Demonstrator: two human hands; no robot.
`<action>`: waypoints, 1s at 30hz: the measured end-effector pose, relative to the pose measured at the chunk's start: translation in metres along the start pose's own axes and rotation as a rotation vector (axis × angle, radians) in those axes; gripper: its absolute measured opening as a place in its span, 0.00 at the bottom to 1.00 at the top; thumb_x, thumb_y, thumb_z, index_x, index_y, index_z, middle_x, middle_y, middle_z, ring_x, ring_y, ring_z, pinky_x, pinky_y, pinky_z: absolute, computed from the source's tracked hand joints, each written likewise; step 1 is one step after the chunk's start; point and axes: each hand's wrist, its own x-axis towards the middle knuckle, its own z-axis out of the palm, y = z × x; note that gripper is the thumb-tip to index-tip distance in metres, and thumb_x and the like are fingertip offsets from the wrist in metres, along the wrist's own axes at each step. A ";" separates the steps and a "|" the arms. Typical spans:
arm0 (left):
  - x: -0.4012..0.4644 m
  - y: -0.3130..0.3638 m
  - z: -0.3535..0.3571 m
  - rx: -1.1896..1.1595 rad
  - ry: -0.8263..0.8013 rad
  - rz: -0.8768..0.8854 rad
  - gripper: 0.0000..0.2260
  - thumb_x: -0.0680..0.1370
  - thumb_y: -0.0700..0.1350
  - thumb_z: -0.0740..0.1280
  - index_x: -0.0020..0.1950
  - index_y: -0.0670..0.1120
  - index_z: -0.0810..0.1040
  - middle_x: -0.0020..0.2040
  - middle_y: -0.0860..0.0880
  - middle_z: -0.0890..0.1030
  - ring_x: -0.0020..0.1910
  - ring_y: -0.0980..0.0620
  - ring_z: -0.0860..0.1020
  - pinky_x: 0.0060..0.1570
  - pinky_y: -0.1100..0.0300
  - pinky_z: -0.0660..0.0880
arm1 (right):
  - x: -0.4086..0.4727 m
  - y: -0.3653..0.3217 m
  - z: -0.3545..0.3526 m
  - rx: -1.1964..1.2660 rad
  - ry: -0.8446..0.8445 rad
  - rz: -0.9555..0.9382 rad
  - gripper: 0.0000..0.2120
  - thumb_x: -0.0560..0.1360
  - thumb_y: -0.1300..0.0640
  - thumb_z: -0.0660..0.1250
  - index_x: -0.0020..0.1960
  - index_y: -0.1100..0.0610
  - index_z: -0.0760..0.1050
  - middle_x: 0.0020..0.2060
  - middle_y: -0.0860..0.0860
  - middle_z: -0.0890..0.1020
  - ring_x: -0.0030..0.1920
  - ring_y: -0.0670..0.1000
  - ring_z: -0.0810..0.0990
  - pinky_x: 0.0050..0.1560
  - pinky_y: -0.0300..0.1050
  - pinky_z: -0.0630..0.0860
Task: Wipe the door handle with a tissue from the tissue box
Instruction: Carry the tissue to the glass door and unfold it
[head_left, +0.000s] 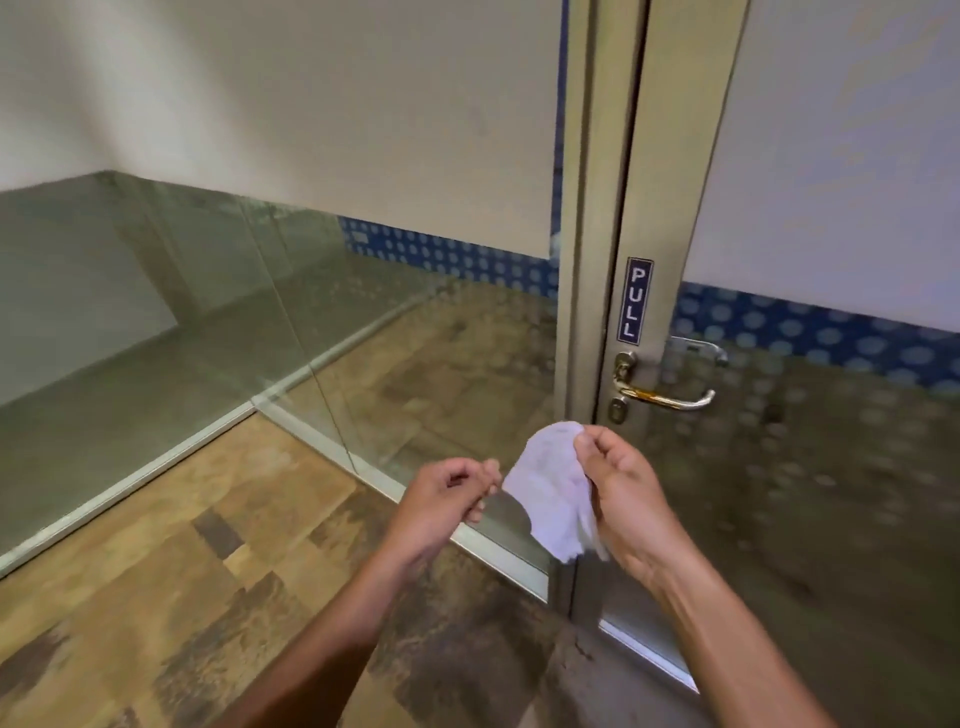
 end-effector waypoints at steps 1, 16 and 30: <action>0.005 0.000 0.010 -0.084 -0.048 -0.070 0.16 0.79 0.54 0.66 0.49 0.42 0.84 0.42 0.51 0.87 0.40 0.52 0.81 0.38 0.65 0.80 | 0.001 -0.002 -0.004 -0.018 0.018 -0.009 0.11 0.84 0.57 0.59 0.55 0.65 0.76 0.41 0.58 0.82 0.42 0.53 0.79 0.45 0.47 0.77; 0.098 0.012 0.075 -0.587 -0.553 -0.446 0.16 0.71 0.42 0.73 0.57 0.39 0.82 0.53 0.40 0.86 0.47 0.47 0.86 0.51 0.54 0.82 | 0.050 -0.017 -0.012 -0.075 0.416 -0.110 0.11 0.84 0.58 0.58 0.55 0.63 0.78 0.48 0.62 0.85 0.45 0.55 0.83 0.50 0.53 0.78; 0.177 0.013 0.060 -0.721 -0.766 -0.361 0.17 0.70 0.38 0.75 0.54 0.39 0.73 0.53 0.37 0.84 0.51 0.42 0.85 0.45 0.49 0.84 | 0.086 -0.007 -0.008 0.135 0.872 -0.051 0.13 0.84 0.58 0.59 0.57 0.66 0.76 0.52 0.67 0.84 0.49 0.59 0.82 0.58 0.59 0.77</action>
